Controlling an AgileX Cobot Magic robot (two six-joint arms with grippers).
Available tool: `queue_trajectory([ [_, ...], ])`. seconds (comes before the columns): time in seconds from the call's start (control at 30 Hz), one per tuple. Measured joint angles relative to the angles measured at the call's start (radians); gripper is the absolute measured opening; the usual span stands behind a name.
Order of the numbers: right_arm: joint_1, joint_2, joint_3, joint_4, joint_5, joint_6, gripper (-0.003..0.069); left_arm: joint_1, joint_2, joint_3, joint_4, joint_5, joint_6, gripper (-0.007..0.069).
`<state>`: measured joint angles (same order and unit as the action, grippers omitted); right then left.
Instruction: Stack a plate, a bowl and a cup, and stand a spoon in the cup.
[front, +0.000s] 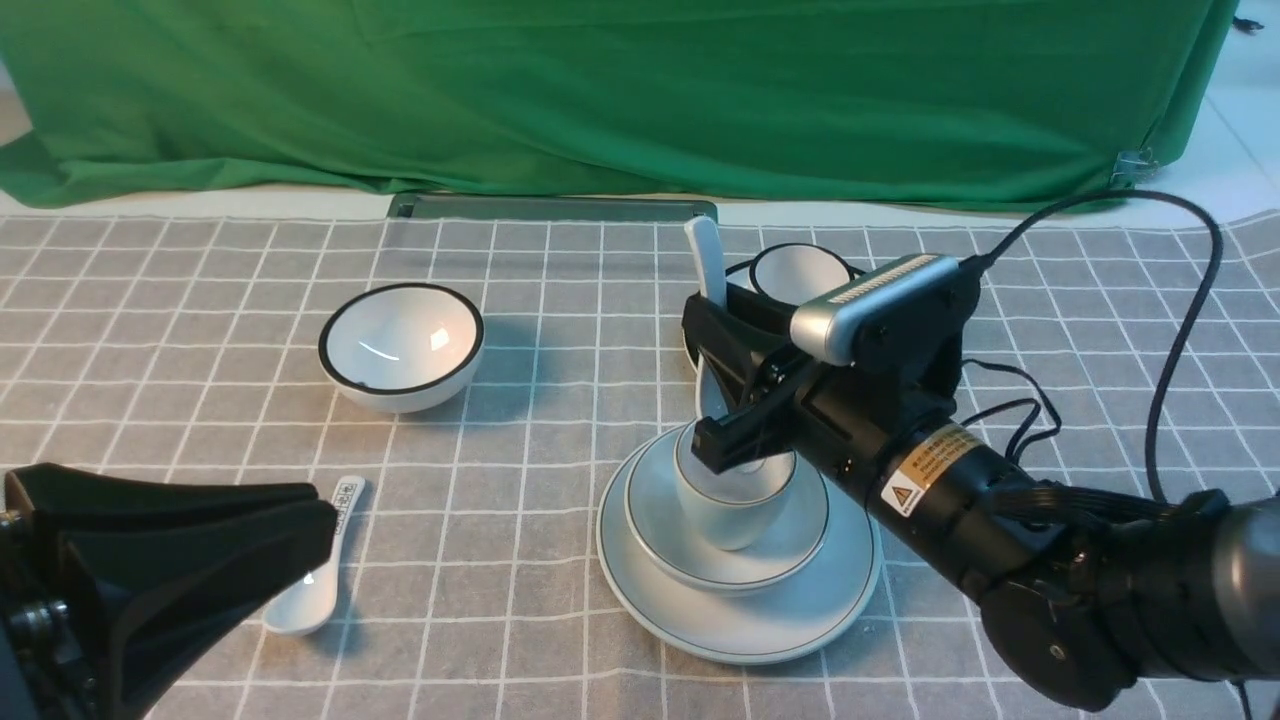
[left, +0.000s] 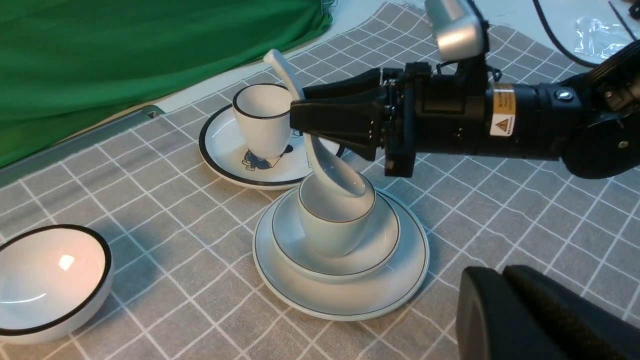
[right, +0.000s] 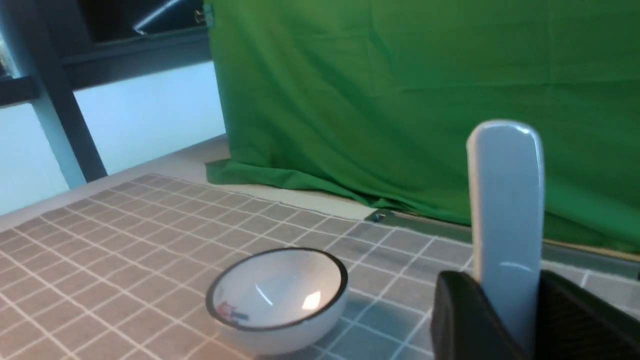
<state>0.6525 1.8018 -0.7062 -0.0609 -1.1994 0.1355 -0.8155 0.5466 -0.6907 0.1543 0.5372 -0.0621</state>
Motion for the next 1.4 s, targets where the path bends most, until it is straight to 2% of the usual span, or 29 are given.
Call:
queue_trajectory([
  [0.8,-0.03,0.104,-0.001,-0.036,-0.006,0.001,0.0178,0.0,0.0,0.0,0.0,0.0,0.001,0.0013],
  [0.87,-0.03,0.104,-0.001,-0.036,-0.006,-0.001,0.0211,0.0,0.0,0.0,0.0,0.0,0.003,0.0013],
  [1.03,-0.03,0.103,-0.001,-0.036,-0.006,-0.003,0.0351,0.0,0.0,0.0,0.0,0.0,0.003,0.0013],
  [1.17,-0.03,0.062,0.02,-0.037,-0.006,-0.003,0.0402,0.0,0.0,0.0,0.0,0.0,0.003,0.0013],
  [1.3,-0.03,-0.085,0.102,-0.063,0.019,0.013,0.0393,0.0,-0.003,0.0,0.0,-0.034,0.02,0.0013],
  [1.4,-0.03,-0.263,0.16,-0.133,0.186,0.062,0.0327,0.0,-0.03,0.011,-0.024,-0.112,0.032,0.0013],
])
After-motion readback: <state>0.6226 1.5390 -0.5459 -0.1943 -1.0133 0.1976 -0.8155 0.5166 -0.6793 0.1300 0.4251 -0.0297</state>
